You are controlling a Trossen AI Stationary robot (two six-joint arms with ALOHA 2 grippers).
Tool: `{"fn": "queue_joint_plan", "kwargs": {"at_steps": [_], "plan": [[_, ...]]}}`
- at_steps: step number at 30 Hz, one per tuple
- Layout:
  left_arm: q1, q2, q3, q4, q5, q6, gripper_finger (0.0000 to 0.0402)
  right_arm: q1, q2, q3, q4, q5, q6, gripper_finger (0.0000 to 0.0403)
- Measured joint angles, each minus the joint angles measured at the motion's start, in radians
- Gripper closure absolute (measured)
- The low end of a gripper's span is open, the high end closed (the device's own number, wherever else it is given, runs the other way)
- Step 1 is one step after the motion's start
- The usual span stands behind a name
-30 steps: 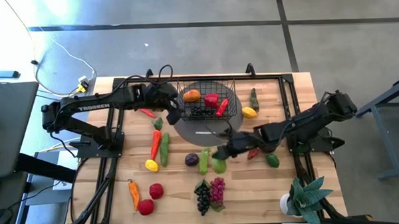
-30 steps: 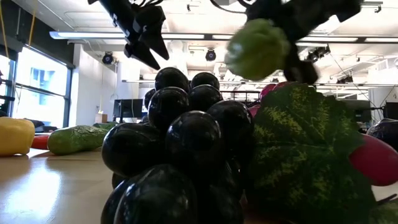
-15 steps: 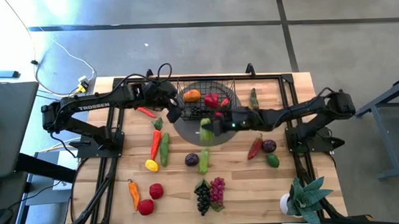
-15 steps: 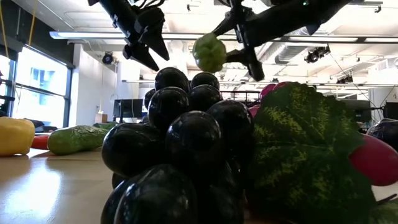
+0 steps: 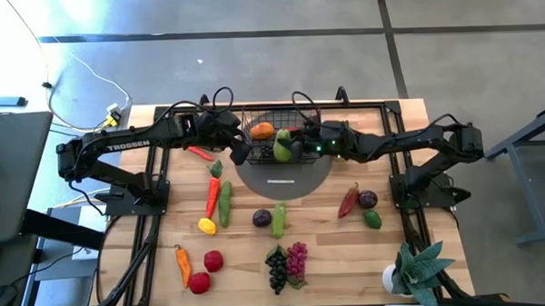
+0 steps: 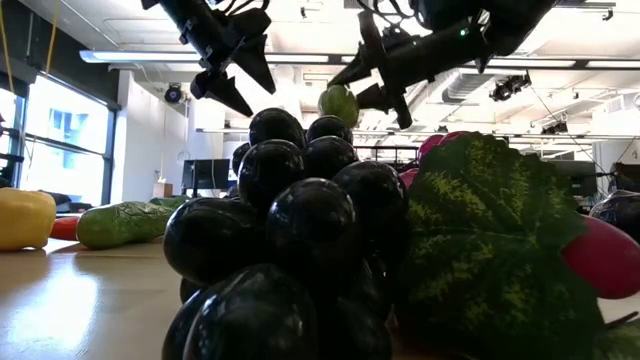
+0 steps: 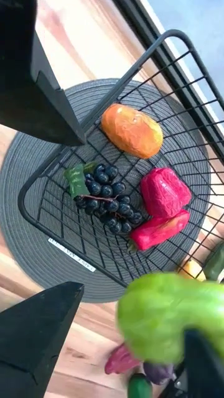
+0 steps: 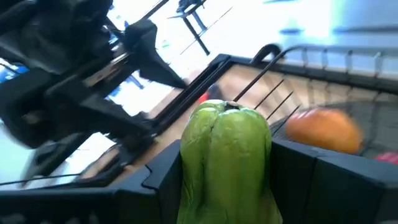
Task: Build produce basket
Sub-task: Put the green chayote into the black wire basket, then put the bottom orange carrot into the black wire basket
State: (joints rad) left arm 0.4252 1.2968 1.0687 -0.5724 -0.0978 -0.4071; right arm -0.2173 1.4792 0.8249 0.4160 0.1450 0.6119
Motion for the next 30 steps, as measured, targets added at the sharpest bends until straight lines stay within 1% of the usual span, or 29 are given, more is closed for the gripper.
{"fn": "queue_joint_plan", "kwargs": {"at_steps": [4, 8, 11, 15, 20, 24, 30], "plan": [[0.000, 0.000, 0.000, 0.000, 0.000, -0.013, 0.0035, -0.049, 0.000, 0.000, 0.000, 0.003, -0.058, 0.0237], [-0.001, 0.000, 0.000, 0.000, 0.000, -0.021, 0.0035, -0.099, 0.000, 0.000, -0.005, 0.000, -0.063, 0.0237], [-0.001, 0.000, 0.000, 0.000, 0.000, -0.036, 0.0035, -0.133, 0.000, 0.000, -0.026, -0.026, -0.063, 0.0226], [-0.008, 0.000, 0.000, -0.005, 0.000, -0.075, 0.0035, -0.166, 0.000, 0.000, -0.033, -0.033, -0.065, 0.0193], [-0.033, 0.000, 0.000, -0.039, 0.001, -0.158, 0.0035, -0.190, 0.000, 0.000, -0.033, -0.067, -0.117, 0.0140], [-0.059, 0.000, 0.000, -0.130, -0.001, -0.243, 0.0035, -0.196, 0.000, 0.000, -0.046, -0.070, -0.123, 0.0104], [-0.125, 0.000, 0.000, -0.278, -0.055, -0.397, 0.0035, -0.202, 0.000, 0.000, -0.070, -0.070, -0.149, 0.0068]]}}
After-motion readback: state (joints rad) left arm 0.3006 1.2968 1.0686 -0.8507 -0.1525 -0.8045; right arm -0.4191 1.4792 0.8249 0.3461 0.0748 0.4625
